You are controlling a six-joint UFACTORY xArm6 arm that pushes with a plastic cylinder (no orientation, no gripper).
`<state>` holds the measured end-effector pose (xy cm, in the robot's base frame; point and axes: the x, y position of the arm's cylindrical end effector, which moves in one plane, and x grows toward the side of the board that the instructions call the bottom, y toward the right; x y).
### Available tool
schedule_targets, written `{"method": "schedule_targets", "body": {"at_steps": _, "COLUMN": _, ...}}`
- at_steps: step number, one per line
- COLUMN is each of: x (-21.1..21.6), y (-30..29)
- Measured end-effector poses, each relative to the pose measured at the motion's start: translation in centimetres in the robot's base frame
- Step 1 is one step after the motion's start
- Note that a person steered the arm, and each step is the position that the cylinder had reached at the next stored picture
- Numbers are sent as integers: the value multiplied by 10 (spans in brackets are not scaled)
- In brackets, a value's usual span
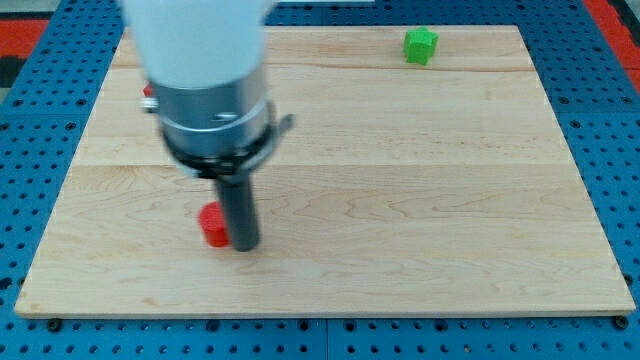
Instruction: Slide the red circle into the bottom side of the red star
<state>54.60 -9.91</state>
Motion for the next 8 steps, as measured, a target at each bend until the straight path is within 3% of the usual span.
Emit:
{"method": "schedule_targets", "body": {"at_steps": 1, "x": -12, "y": -43}}
{"method": "schedule_targets", "body": {"at_steps": 2, "x": -58, "y": -85}}
{"method": "schedule_targets", "body": {"at_steps": 4, "x": -60, "y": -130}}
{"method": "schedule_targets", "body": {"at_steps": 5, "x": -102, "y": -163}}
{"method": "schedule_targets", "body": {"at_steps": 6, "x": -125, "y": -159}}
{"method": "schedule_targets", "body": {"at_steps": 8, "x": -111, "y": -99}}
